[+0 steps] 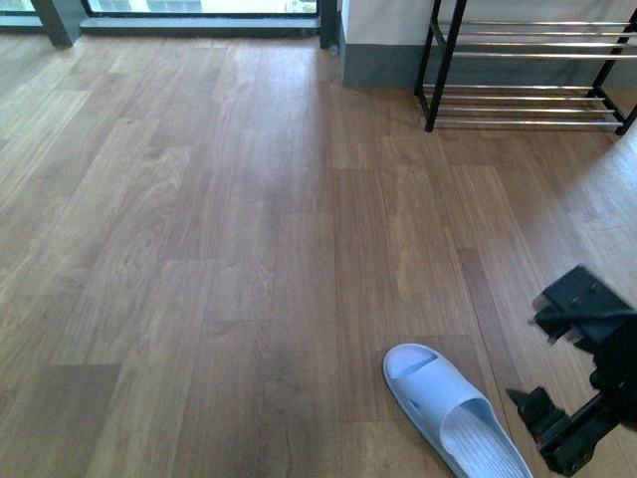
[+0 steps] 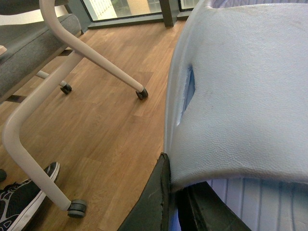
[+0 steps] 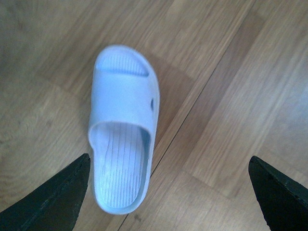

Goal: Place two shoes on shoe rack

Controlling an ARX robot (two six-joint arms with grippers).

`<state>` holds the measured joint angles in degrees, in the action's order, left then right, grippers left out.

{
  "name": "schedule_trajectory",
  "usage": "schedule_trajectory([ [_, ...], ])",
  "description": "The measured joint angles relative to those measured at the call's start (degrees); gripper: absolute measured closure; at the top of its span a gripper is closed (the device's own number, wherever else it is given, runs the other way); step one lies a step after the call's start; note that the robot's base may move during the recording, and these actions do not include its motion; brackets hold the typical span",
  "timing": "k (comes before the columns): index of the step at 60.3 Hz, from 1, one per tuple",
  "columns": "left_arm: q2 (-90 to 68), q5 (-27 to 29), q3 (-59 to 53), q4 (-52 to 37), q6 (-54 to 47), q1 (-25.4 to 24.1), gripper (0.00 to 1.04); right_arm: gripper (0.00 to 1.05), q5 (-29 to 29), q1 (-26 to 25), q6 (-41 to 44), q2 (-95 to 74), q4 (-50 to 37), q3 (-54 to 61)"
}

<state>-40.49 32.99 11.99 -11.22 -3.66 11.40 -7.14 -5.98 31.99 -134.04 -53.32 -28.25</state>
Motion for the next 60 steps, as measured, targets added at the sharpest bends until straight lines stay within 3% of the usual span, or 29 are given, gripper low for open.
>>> schedule_trajectory([
  [19,0.0,0.0,0.0,0.0,0.0,0.0,1.03,0.09,1.64,0.66,-0.83,-15.5,-2.49,-7.87],
  [60,0.0,0.0,0.0,0.0,0.0,0.0,1.03,0.09,3.13,1.09,0.9,-27.28,-1.2,-21.11],
])
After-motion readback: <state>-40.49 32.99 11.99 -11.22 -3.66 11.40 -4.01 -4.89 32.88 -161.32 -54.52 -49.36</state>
